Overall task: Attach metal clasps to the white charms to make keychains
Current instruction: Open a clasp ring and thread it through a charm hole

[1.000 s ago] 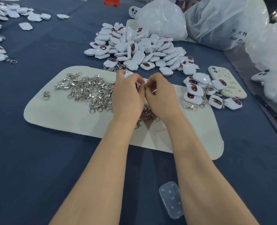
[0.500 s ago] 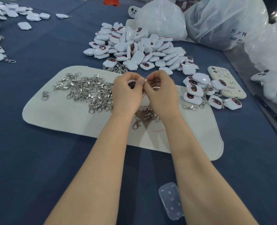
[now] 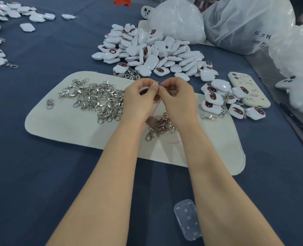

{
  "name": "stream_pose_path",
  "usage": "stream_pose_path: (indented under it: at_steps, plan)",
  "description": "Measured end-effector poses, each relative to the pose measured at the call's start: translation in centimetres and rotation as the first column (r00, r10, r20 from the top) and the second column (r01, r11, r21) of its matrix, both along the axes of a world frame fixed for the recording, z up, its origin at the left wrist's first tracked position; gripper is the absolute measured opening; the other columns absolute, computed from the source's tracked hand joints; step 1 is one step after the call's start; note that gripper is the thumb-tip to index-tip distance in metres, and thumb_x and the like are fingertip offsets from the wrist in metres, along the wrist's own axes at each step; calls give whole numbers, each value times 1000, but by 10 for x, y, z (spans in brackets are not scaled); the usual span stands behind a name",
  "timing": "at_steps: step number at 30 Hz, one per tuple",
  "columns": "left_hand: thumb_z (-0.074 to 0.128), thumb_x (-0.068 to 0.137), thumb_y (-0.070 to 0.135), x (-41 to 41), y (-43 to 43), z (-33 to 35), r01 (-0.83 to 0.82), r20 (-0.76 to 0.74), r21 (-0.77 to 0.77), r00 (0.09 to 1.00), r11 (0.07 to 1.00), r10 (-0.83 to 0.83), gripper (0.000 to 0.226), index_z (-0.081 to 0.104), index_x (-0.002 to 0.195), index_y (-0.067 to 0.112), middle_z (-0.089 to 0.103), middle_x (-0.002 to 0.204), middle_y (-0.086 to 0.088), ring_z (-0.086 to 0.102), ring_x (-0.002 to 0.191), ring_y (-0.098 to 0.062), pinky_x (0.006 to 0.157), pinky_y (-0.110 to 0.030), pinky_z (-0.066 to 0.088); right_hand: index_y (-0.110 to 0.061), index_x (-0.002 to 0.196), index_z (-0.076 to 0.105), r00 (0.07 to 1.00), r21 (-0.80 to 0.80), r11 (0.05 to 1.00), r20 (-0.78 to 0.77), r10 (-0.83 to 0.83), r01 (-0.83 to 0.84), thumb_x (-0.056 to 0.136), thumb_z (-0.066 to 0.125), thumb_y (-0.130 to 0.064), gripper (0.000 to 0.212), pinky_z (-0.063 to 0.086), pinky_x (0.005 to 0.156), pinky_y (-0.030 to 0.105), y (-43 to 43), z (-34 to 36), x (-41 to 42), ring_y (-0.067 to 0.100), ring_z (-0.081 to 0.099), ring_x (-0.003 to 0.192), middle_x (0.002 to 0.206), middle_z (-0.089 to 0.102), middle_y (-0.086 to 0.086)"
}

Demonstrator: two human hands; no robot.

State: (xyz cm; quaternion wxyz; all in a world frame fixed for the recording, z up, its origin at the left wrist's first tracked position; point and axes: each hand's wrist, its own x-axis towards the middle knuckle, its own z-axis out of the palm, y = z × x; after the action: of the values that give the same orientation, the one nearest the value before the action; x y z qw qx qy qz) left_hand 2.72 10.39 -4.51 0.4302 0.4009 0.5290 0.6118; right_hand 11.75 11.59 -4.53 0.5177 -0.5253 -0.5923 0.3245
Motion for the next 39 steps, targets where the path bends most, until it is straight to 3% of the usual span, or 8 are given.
stream_pose_path:
  at_steps: [9, 15, 19, 23, 26, 28, 35, 39]
  plan:
    - [57, 92, 4, 5, -5, 4, 34, 110, -10, 993, 999, -32, 20, 57, 75, 15, 58, 68, 0, 55, 45, 4, 45, -8, 39, -14, 82, 53, 991, -67, 993, -99, 88, -95, 85, 58, -2, 13, 47, 69, 25, -1, 1, 3, 15, 55, 72, 78, 58, 4]
    - [59, 91, 6, 2, -3, 4, 53, 162, -38, 986, 998, -47, 20, 59, 74, 16, 57, 57, 5, 52, 43, 1, 42, -13, 38, -16, 87, 52, 997, 67, 997, 72, 37, -42, 87, 56, -7, 9, 48, 81, 30, -1, -3, 2, 22, 60, 90, 92, 60, 3]
    - [62, 90, 10, 0, -2, 3, 79, 142, -75, 988, 994, -68, 15, 62, 77, 17, 60, 66, 2, 56, 54, -6, 46, -15, 38, -15, 86, 50, 992, 108, 994, 126, 23, -36, 89, 54, -5, 10, 47, 70, 23, 0, -4, 3, 21, 61, 79, 78, 58, -4]
    - [53, 94, 14, 0, -2, 5, 86, 128, -77, 989, 993, -76, 13, 61, 103, 19, 62, 87, 0, 63, 70, -14, 61, -22, 50, -15, 86, 49, 993, 91, 996, 113, -16, 6, 90, 52, -6, 10, 49, 72, 28, 3, -5, 9, 23, 63, 79, 80, 61, 2]
    - [44, 96, 9, 0, -3, 5, 95, 101, -27, 991, 995, -92, 46, 28, 138, 21, 59, 92, -1, 61, 53, -4, 66, -23, 55, -17, 85, 47, 985, 110, 992, 155, -75, 58, 90, 51, -7, 12, 42, 62, 13, 4, -7, 14, 12, 56, 70, 76, 58, -4]
    - [43, 97, 9, 2, -6, 6, 107, 28, 22, 994, 994, -108, 42, 20, 131, 18, 59, 85, -1, 59, 49, -3, 61, -19, 53, -16, 86, 47, 973, 118, 991, 215, -89, 65, 90, 50, -8, 10, 39, 58, 12, 4, -8, 16, 7, 51, 65, 74, 55, -6]
    - [55, 94, 15, -3, -8, 7, 130, -171, 1, 977, 992, -128, 14, 54, 108, 14, 61, 92, -1, 66, 73, -20, 57, -21, 53, -13, 87, 48, 952, 128, 990, 294, -87, 51, 91, 50, -8, 7, 38, 58, 12, 3, -8, 19, 5, 48, 64, 74, 53, -5]
    - [39, 97, 17, 0, -7, 6, 139, -229, -38, 963, 989, -144, 16, 47, 109, 21, 55, 85, -1, 55, 46, -2, 44, -15, 41, -13, 89, 48, 946, 117, 992, 315, -76, 40, 91, 50, -8, 6, 37, 57, 12, 3, -7, 17, 5, 48, 64, 76, 54, -3]
